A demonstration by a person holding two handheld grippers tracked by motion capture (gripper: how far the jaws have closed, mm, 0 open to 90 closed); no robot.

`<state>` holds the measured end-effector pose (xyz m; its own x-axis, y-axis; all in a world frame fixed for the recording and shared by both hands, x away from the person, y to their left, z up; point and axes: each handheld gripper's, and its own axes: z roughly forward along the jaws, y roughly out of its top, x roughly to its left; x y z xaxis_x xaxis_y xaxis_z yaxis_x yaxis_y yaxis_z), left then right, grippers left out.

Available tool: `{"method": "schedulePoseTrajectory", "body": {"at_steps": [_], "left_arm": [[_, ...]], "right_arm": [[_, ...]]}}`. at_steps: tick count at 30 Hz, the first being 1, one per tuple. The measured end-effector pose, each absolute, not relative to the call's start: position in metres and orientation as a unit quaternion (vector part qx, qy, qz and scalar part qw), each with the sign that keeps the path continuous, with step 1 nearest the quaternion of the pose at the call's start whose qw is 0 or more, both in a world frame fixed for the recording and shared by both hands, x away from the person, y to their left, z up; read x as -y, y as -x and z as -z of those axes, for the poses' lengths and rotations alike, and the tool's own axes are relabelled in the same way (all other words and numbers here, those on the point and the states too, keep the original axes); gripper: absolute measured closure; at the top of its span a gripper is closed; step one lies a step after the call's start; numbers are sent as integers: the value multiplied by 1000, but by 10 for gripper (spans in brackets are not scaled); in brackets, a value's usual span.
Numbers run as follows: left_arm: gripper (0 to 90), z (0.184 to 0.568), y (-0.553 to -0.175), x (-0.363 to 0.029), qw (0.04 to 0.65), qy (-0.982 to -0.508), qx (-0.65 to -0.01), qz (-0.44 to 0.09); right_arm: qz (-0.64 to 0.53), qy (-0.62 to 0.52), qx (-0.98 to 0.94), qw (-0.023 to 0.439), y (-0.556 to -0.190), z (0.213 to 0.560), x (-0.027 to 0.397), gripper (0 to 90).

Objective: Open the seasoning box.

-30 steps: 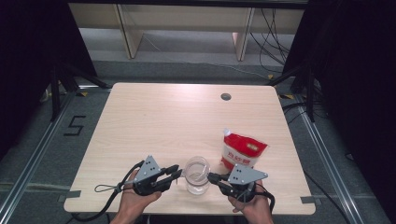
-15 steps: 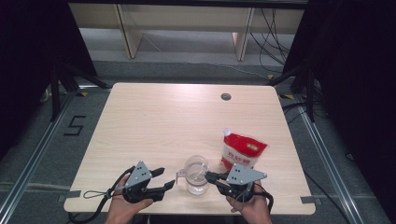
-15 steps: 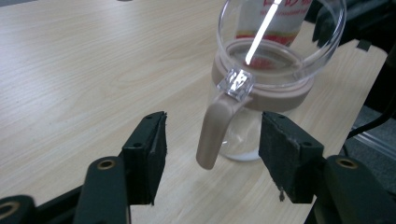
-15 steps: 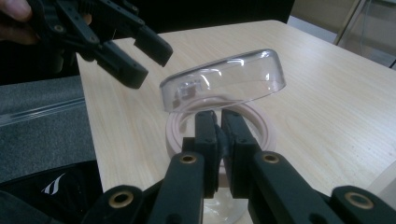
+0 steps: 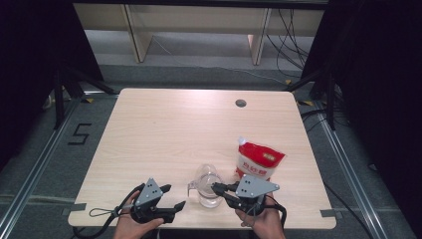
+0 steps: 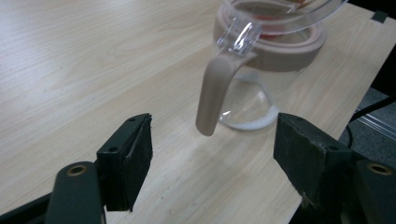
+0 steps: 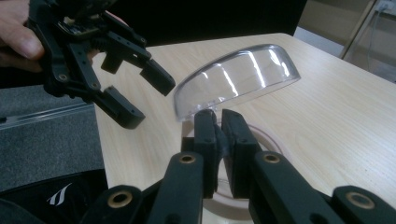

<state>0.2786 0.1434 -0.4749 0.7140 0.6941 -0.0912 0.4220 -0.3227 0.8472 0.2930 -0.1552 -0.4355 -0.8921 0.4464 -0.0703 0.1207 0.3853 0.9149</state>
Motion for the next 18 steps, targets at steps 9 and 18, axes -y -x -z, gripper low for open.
{"method": "schedulePoseTrajectory", "body": {"at_steps": [9,18], "left_arm": [[247,479,-279,-153,468,-800,-347,-141],[190,482,-276,-152,460,-807,-344,-140]], "right_arm": [[-533,-166,-816,149,-294,436,147,850],[-537,-155,-814,158,-292,433,139,846]]}}
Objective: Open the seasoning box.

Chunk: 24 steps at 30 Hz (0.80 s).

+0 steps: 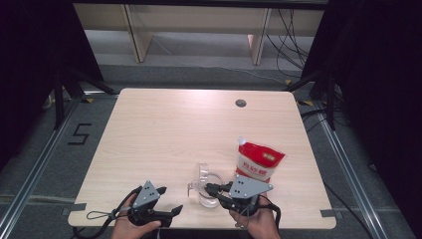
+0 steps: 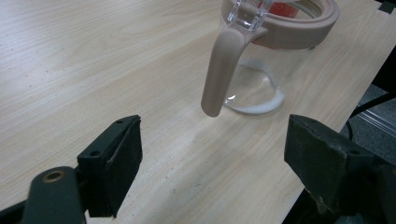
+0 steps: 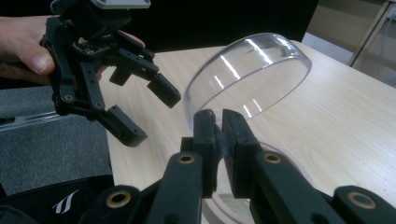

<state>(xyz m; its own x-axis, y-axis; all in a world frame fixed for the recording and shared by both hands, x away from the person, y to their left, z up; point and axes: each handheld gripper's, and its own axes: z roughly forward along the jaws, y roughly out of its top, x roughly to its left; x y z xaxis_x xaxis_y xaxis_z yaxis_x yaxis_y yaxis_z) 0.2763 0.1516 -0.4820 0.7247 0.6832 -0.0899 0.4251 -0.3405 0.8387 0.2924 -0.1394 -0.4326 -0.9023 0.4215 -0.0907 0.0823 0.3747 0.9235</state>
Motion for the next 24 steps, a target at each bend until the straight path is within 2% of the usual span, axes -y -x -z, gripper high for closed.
{"method": "schedulePoseTrajectory", "body": {"at_steps": [3,4,13,24], "left_arm": [[190,482,-273,-152,456,-804,-355,-138],[190,482,-274,-153,452,-812,-340,-145],[201,484,-273,-152,452,-814,-336,-141],[201,486,-273,-152,444,-823,-328,-135]], "right_arm": [[-537,-161,-814,150,-291,432,138,844],[-537,-161,-814,150,-292,433,138,844],[-540,-150,-816,143,-292,434,129,840],[-540,-144,-816,148,-292,428,132,822]]}}
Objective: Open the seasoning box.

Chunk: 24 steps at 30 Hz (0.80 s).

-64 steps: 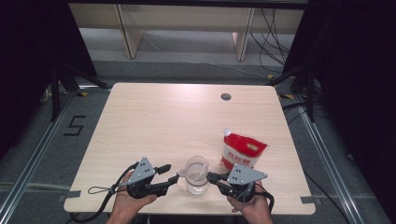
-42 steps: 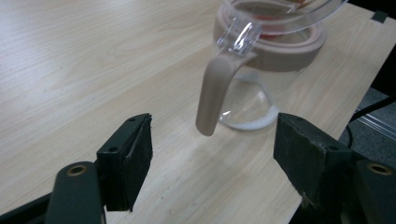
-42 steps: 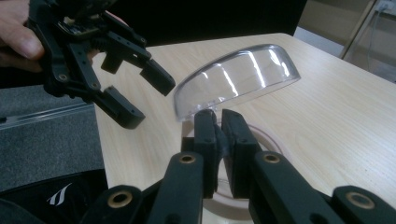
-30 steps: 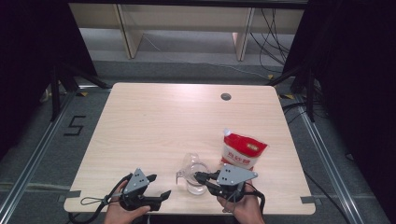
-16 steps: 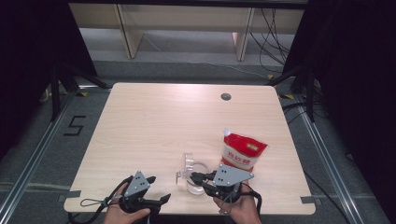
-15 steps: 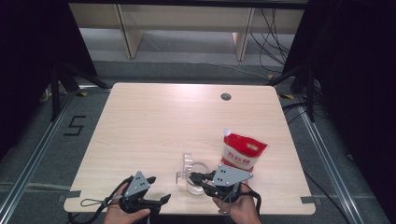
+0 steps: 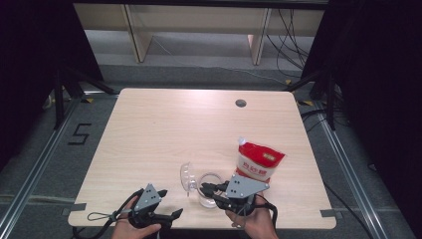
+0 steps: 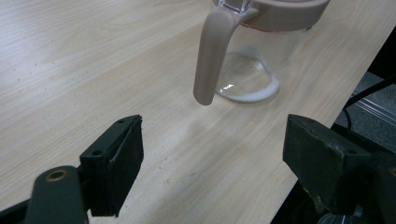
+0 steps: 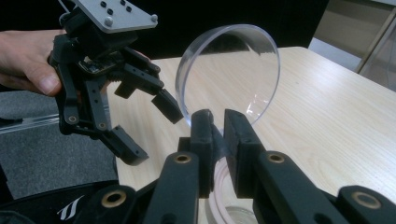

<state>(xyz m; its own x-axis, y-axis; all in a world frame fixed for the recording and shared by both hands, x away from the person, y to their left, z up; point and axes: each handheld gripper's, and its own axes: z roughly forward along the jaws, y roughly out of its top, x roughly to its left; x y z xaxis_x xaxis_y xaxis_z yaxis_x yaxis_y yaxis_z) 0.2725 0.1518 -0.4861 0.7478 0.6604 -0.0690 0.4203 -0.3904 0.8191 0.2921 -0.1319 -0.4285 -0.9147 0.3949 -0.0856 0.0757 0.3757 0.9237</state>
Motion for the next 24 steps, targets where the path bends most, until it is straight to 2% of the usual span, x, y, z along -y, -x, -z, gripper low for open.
{"method": "schedulePoseTrajectory", "body": {"at_steps": [6,7,9,11,12,17,24], "left_arm": [[200,486,-270,-152,450,-813,-345,-133],[200,487,-271,-154,447,-818,-336,-135],[201,488,-271,-154,455,-809,-349,-126],[200,488,-273,-157,448,-816,-341,-134],[201,488,-272,-156,450,-813,-344,-132],[200,489,-271,-156,456,-808,-352,-127],[201,489,-271,-155,451,-811,-350,-124]], "right_arm": [[-540,-157,-811,163,-290,425,155,754],[-538,-174,-807,171,-288,425,171,705],[-539,-176,-805,175,-288,426,177,687],[-542,-187,-800,178,-287,427,196,619],[-538,-185,-799,194,-286,428,205,619],[-525,-233,-794,202,-278,440,243,578],[-504,-267,-793,212,-273,448,270,535]]}}
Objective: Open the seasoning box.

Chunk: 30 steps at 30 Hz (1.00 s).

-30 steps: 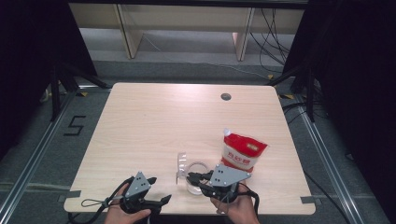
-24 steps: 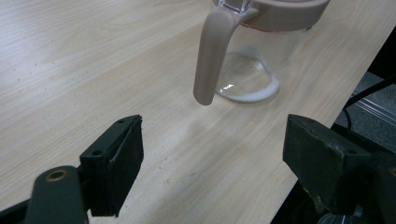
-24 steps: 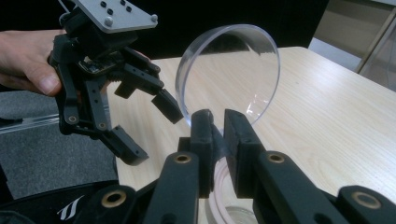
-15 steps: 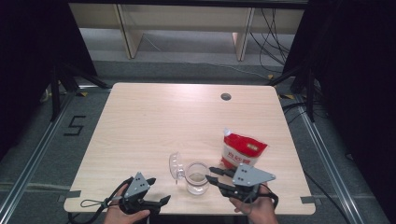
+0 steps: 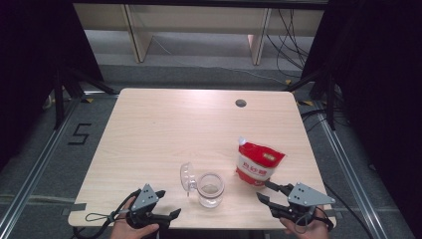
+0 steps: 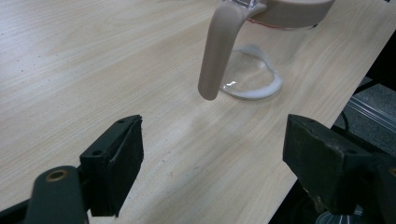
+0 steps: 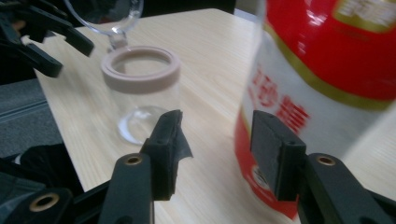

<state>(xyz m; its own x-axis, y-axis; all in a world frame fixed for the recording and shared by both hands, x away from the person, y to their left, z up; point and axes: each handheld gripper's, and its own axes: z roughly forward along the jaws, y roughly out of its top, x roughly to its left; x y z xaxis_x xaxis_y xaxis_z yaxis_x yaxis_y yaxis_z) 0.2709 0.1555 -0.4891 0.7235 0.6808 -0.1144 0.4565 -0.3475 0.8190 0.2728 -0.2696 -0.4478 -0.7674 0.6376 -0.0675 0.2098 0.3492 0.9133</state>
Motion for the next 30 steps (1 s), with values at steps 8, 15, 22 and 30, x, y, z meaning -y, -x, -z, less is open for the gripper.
{"method": "schedulePoseTrajectory", "body": {"at_steps": [8,15,22,30], "left_arm": [[200,491,-271,-154,456,-807,-354,-121],[201,493,-273,-153,462,-805,-354,-115],[200,492,-274,-156,450,-816,-343,-121],[201,493,-274,-155,453,-813,-344,-123]], "right_arm": [[-491,-316,-781,222,-281,458,294,423],[-490,-366,-760,220,-296,467,301,299],[-489,-356,-760,236,-308,471,301,277],[-500,-349,-759,227,-322,476,295,239]]}}
